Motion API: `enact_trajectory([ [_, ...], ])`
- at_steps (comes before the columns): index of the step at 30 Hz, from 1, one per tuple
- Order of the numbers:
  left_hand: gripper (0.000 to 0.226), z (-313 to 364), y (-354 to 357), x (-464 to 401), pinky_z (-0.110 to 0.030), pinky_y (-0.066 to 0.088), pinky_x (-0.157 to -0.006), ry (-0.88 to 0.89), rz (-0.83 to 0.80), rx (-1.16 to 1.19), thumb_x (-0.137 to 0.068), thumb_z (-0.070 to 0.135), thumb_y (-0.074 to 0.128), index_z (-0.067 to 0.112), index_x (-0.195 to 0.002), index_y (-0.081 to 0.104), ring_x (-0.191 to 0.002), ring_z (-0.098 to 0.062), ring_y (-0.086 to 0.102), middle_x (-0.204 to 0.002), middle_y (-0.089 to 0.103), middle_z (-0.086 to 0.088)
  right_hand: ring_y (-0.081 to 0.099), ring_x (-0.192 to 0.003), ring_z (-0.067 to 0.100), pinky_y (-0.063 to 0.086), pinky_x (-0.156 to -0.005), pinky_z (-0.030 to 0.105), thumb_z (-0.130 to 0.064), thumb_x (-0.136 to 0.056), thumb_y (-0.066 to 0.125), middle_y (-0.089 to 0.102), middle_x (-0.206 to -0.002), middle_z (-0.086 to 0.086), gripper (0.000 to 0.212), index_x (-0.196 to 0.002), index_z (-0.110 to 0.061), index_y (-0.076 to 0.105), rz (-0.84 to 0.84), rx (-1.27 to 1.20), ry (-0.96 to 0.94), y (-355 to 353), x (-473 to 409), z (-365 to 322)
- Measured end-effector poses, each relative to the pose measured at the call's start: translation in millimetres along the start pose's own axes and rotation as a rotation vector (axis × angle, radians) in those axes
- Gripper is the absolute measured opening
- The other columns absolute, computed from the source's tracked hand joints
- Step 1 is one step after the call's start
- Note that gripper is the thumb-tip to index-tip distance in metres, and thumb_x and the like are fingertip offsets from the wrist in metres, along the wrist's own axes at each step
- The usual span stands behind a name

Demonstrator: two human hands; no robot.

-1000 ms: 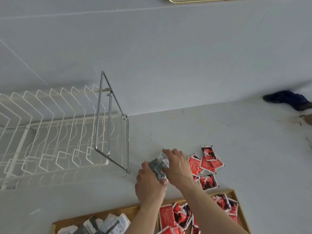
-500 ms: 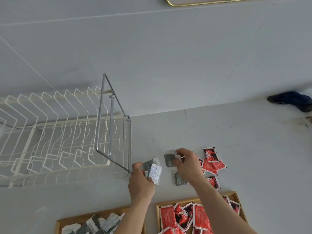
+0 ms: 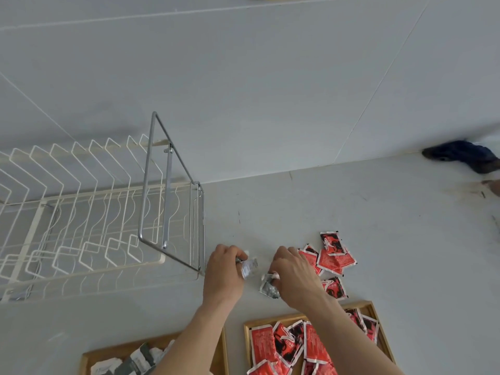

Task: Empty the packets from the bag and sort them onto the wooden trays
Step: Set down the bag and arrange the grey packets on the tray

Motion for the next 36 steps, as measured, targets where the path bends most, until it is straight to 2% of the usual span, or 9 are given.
enact_trajectory([
  [3,0.035,2,3,0,-0.031,0.047,-0.100,0.071,-0.011,-0.153,-0.085,0.020,0.075,0.028,-0.116,0.061,-0.118,-0.019,0.049,-0.122,0.052,0.004,0.057,-0.106,0.027,0.048,-0.095,0.037,-0.002,-0.083,0.073,0.063,-0.119,0.004,0.030,-0.110,-0.015,0.074,0.045,0.036,0.003,2,6,-3],
  [7,0.055,3,9,4,-0.034,0.046,-0.099,0.074,-0.015,-0.238,-0.081,0.029,0.078,0.033,-0.127,0.047,-0.120,-0.022,0.050,-0.126,0.056,0.004,0.063,-0.091,0.031,0.050,-0.088,0.042,0.009,-0.073,0.074,0.065,-0.102,0.009,0.033,-0.100,-0.010,0.072,0.086,0.054,0.036,4,10,-7],
  [9,0.059,0,10,4,-0.035,0.045,-0.100,0.021,-0.016,-0.254,-0.083,0.030,0.077,0.031,-0.132,0.044,-0.121,-0.023,0.052,-0.126,0.059,0.002,0.060,-0.100,0.033,0.045,-0.094,0.042,0.007,-0.081,0.067,0.065,-0.107,0.012,0.031,-0.108,-0.008,0.067,0.061,0.090,0.043,5,11,-10],
  [17,0.035,-8,11,15,-0.031,0.040,-0.097,-0.017,-0.042,-0.319,-0.091,0.027,0.068,0.026,-0.124,0.058,-0.117,-0.023,0.048,-0.123,0.060,0.000,0.054,-0.106,0.029,0.040,-0.101,0.038,0.006,-0.084,0.062,0.063,-0.112,0.008,0.036,-0.115,-0.012,0.057,0.014,0.115,-0.010,0,11,-17],
  [23,0.028,-15,3,31,-0.029,0.049,-0.079,-0.015,-0.021,-0.179,-0.092,0.021,0.066,0.025,-0.119,0.057,-0.104,-0.020,0.061,-0.114,0.062,0.000,0.058,-0.072,0.018,0.044,-0.057,0.027,0.003,-0.086,0.070,0.064,-0.084,0.000,0.013,-0.089,-0.008,0.066,0.353,-0.465,0.270,-37,23,21],
  [25,0.025,-22,-4,35,-0.031,0.049,-0.078,-0.055,-0.008,-0.119,-0.093,0.023,0.065,0.024,-0.117,0.056,-0.104,-0.022,0.064,-0.113,0.069,0.000,0.055,-0.068,0.013,0.040,-0.054,0.021,-0.001,-0.088,0.069,0.063,-0.079,-0.004,0.008,-0.089,-0.008,0.066,0.371,-0.663,0.390,-42,26,28],
  [29,0.029,-33,-22,47,-0.026,0.050,-0.079,-0.139,0.016,0.060,-0.092,0.027,0.068,0.023,-0.118,0.058,-0.111,-0.024,0.066,-0.123,0.070,-0.001,0.063,-0.072,0.018,0.045,-0.055,0.027,-0.010,-0.090,0.071,0.072,-0.085,0.003,0.002,-0.091,-0.011,0.069,0.366,-1.002,0.501,-42,29,24],
  [33,0.036,-54,-44,67,-0.030,0.054,-0.083,-0.167,0.000,0.177,-0.089,0.036,0.071,0.026,-0.121,0.059,-0.106,-0.023,0.068,-0.119,0.072,-0.001,0.071,-0.081,0.032,0.060,-0.076,0.052,-0.004,-0.087,0.072,0.074,-0.091,0.013,0.008,-0.090,-0.011,0.071,0.234,-1.177,0.522,-21,32,-3],
  [36,0.039,-85,-62,85,-0.033,0.056,-0.085,-0.227,0.008,0.256,-0.087,0.037,0.072,0.026,-0.122,0.058,-0.102,-0.022,0.069,-0.117,0.071,-0.001,0.069,-0.075,0.028,0.063,-0.069,0.044,0.000,-0.088,0.071,0.071,-0.094,0.021,0.007,-0.091,-0.007,0.069,0.145,-1.184,0.494,-3,38,-35],
])
Point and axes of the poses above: each hand's wrist, its own x-axis away from the middle knuckle, its own y-axis out of the palm, z = x × y, the point moved 10 cm from there along -x, towards the middle knuckle
